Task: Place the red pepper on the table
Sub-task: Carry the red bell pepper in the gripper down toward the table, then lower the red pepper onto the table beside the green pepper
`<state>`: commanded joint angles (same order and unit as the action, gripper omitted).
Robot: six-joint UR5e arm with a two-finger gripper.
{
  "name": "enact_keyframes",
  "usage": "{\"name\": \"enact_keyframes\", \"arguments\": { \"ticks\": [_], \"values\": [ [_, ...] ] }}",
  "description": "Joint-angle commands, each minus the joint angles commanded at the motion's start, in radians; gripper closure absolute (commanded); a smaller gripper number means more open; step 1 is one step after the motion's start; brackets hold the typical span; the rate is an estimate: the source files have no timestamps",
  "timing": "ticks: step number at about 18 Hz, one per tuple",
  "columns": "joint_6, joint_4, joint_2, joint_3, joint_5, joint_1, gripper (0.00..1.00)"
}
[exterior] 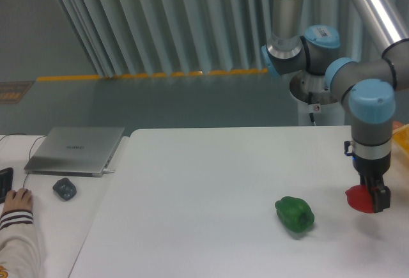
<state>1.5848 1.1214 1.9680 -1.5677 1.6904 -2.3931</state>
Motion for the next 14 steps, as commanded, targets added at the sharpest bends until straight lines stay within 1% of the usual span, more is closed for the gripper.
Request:
{"name": "enact_keyframes", "arguments": {
  "ticks": [9,11,14],
  "values": [
    [-0.029,-0.009,0.020,0.000,0.002,0.012,0.32],
    [-0.034,-0.024,0.026,-0.002,0.002,0.018,0.32],
    [-0.043,-0.029,0.032,0.000,0.021,0.029,0.31]
  ]
}}
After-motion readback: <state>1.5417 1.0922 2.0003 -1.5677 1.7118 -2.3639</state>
